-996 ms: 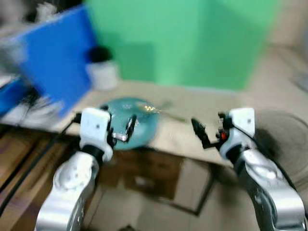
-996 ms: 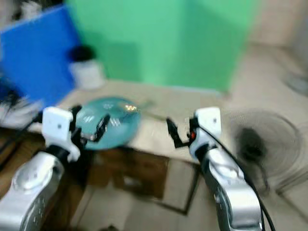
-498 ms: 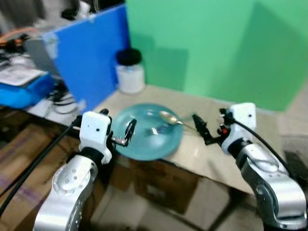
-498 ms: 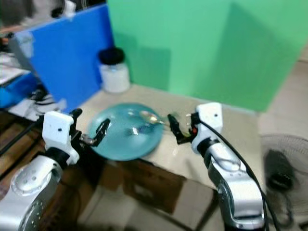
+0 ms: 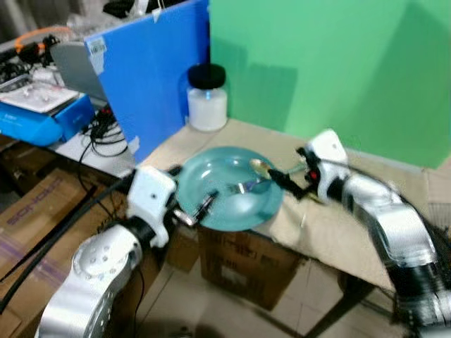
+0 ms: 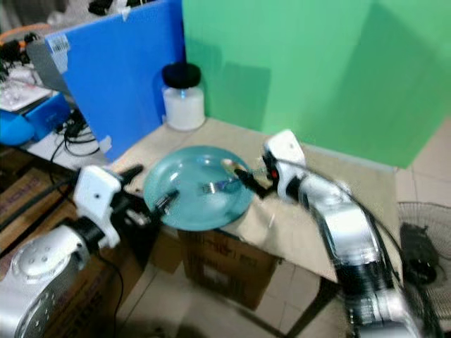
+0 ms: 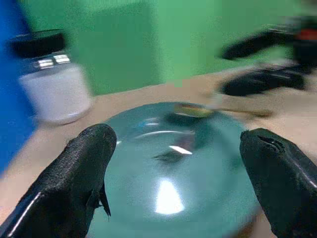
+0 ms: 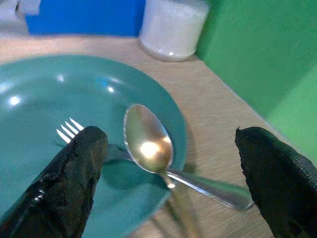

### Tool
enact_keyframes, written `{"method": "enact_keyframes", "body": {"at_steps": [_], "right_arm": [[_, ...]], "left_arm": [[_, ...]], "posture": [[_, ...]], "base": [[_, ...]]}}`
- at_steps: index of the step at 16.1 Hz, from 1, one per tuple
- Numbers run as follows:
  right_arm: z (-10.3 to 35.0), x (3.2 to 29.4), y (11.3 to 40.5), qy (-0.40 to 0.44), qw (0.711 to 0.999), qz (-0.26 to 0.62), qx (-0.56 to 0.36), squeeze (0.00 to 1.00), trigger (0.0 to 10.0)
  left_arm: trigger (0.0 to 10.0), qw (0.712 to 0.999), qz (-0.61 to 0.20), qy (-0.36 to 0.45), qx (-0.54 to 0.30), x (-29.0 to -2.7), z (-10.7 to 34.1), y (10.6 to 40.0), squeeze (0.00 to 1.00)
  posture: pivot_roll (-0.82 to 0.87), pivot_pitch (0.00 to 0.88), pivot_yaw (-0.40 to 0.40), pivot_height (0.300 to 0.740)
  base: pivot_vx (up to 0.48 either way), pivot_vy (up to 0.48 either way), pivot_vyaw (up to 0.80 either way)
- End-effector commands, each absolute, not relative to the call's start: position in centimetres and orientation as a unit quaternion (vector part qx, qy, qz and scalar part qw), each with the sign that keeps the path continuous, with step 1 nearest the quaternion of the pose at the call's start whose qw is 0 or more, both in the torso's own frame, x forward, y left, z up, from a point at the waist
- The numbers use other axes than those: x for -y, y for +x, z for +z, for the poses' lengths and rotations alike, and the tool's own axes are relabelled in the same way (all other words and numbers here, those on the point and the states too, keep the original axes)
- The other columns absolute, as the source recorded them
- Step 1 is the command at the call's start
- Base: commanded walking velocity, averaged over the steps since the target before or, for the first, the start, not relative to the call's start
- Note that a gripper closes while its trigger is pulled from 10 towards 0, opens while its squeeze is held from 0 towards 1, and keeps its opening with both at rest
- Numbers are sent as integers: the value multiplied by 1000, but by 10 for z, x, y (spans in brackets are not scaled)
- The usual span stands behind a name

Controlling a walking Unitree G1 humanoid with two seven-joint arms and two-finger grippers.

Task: Setting the table

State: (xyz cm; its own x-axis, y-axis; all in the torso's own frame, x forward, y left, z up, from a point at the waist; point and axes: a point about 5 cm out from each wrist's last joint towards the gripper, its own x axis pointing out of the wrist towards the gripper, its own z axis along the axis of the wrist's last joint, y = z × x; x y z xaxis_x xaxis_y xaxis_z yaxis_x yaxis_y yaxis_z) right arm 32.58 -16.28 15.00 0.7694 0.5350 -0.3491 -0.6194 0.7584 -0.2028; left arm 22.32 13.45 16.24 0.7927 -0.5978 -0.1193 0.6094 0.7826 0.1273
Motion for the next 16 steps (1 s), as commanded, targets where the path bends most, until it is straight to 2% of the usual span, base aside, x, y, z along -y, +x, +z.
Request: {"method": "enact_keyframes", "body": {"at_steps": [1, 3, 5, 6, 8, 10, 13, 14, 16], "right_arm": [[146, 164, 335, -189, 911, 334, -149, 0, 10000], [145, 167, 345, -231, 890, 356, -166, 0, 8863], [148, 176, 351, -249, 868, 389, -184, 0, 5804], [148, 178, 351, -251, 864, 395, -186, 0, 5725], [145, 187, 351, -250, 855, 405, -206, 0, 3922], [137, 197, 347, -251, 841, 417, -235, 0, 2902], [129, 204, 343, -251, 831, 424, -258, 0, 3137], [127, 205, 345, -249, 836, 415, -258, 0, 3608], [126, 204, 348, -244, 844, 403, -255, 0, 3333]], "left_arm": [[10000, 926, -366, 83, -40, -130, 164, 221, 0], [10000, 910, -402, 88, -45, -128, 165, 221, 0], [10000, 901, -422, 89, -48, -129, 167, 221, 0], [10000, 900, -424, 89, -48, -129, 167, 220, 0], [10000, 897, -430, 86, -50, -129, 165, 220, 0], [10000, 894, -436, 84, -54, -128, 163, 219, 0], [10000, 890, -444, 84, -56, -127, 163, 220, 0], [10000, 890, -445, 84, -55, -126, 164, 221, 0], [10000, 889, -447, 84, -56, -126, 164, 222, 0]], "posture": [[158, 0, 13, 740], [165, 0, 8, 740], [166, 0, 6, 740], [166, 0, 6, 740], [157, 0, 12, 740], [150, 0, 20, 740], [141, 0, 30, 740], [136, 0, 38, 740], [134, 0, 42, 740]], "base": [[0, 0, 0], [0, 0, 0], [0, 0, 0], [0, 0, 0], [0, 0, 0], [0, 0, 0], [0, 0, 0], [0, 0, 0], [0, 0, 0]]}}
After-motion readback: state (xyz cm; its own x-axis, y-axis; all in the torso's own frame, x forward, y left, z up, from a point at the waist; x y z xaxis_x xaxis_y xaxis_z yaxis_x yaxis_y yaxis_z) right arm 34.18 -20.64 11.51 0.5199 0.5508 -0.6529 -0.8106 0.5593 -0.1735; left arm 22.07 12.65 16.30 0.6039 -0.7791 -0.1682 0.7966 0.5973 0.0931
